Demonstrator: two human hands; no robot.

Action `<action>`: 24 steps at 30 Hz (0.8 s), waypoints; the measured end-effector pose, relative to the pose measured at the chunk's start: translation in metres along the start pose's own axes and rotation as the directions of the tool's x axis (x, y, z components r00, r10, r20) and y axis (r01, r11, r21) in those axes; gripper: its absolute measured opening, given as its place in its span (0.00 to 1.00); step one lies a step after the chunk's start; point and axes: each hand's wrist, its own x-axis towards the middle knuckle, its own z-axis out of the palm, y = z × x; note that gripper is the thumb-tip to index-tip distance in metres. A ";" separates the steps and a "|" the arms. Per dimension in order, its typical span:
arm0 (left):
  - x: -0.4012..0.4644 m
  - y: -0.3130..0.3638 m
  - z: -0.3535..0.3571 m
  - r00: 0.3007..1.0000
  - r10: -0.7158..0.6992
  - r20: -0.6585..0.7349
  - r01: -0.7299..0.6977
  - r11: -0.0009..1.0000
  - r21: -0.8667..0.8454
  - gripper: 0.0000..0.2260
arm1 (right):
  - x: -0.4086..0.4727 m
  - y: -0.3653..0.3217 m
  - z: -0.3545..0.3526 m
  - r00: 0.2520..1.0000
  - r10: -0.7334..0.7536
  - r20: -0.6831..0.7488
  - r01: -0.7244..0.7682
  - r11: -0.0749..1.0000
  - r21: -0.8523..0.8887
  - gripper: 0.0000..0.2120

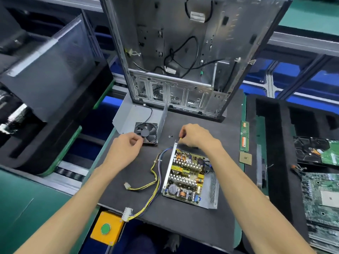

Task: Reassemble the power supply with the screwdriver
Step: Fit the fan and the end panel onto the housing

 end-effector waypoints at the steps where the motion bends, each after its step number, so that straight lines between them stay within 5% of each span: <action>1: 0.003 -0.003 -0.001 1.000 -0.007 -0.020 0.008 0.999 0.033 0.05 | 0.002 0.000 0.002 1.000 0.005 0.011 -0.005 1.000 -0.005 0.07; 3: 0.007 -0.005 0.000 0.998 0.027 -0.049 -0.021 0.994 0.111 0.04 | 0.003 0.001 0.004 1.000 0.016 0.012 -0.016 1.000 -0.005 0.09; 7: 0.017 0.004 0.012 0.986 0.139 -0.086 -0.111 0.955 0.275 0.22 | 0.002 0.001 0.002 0.997 0.033 -0.063 -0.031 0.999 0.040 0.08; 14: 0.040 0.013 0.028 0.990 0.115 -0.081 -0.069 0.899 0.432 0.32 | -0.002 -0.009 0.004 0.971 0.034 -0.236 0.026 0.969 0.245 0.05; 24: 0.047 0.018 0.029 0.997 0.058 0.054 -0.074 0.922 0.381 0.40 | 0.000 -0.036 0.006 0.923 0.054 -0.380 0.132 0.884 0.448 0.07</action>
